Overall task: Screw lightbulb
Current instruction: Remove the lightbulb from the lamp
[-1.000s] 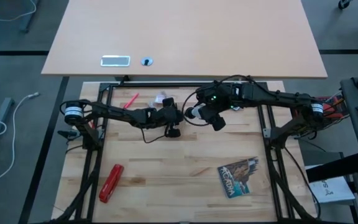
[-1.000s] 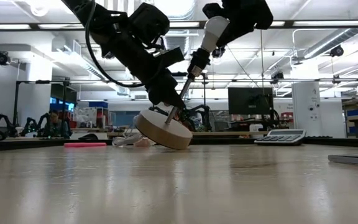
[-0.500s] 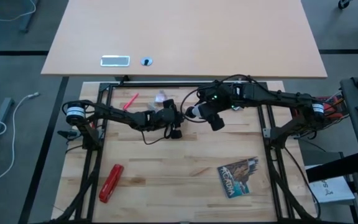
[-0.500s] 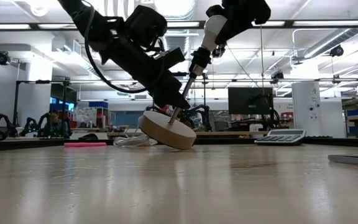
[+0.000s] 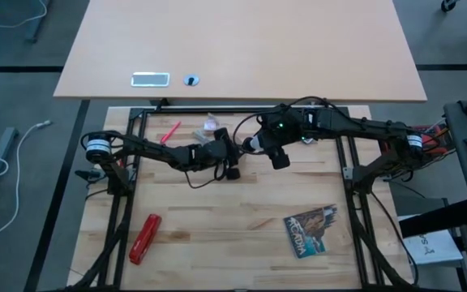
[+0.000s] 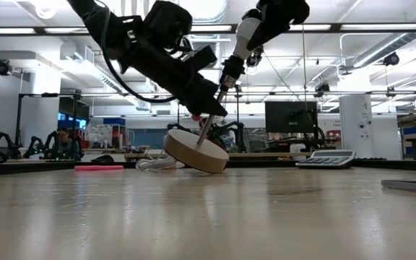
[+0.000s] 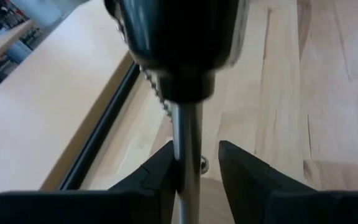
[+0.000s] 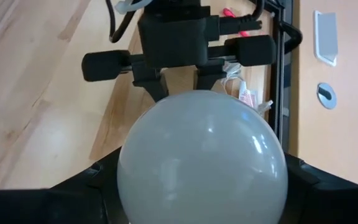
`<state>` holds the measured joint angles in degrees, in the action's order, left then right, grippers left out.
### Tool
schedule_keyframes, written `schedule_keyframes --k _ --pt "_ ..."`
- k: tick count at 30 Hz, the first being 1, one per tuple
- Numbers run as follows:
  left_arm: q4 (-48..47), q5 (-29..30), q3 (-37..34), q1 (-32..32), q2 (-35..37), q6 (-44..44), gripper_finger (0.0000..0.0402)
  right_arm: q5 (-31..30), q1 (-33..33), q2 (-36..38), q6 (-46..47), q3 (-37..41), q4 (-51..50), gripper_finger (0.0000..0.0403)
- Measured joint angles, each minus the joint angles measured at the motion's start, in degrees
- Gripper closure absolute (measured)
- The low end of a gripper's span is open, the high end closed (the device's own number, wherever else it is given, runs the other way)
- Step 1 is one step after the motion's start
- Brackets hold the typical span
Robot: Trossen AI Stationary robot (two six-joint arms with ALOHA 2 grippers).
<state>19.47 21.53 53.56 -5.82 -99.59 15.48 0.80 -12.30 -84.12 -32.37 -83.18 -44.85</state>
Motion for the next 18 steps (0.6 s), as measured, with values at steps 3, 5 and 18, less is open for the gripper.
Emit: schedule_keyframes --k 3,5,18 --pt "2.0 0.2 0.0 0.1 0.0 0.8 0.0308 0.0 0.0 0.0 1.4 0.0 0.3 0.0152" --pt "3.8 0.2 0.0 0.1 0.0 1.2 0.0321 0.0 0.0 0.0 2.2 0.0 0.4 0.0153" --pt "3.6 -5.6 0.1 0.5 0.8 3.4 0.0374 1.4 0.4 0.1 -3.1 -0.2 -2.0 0.0152"
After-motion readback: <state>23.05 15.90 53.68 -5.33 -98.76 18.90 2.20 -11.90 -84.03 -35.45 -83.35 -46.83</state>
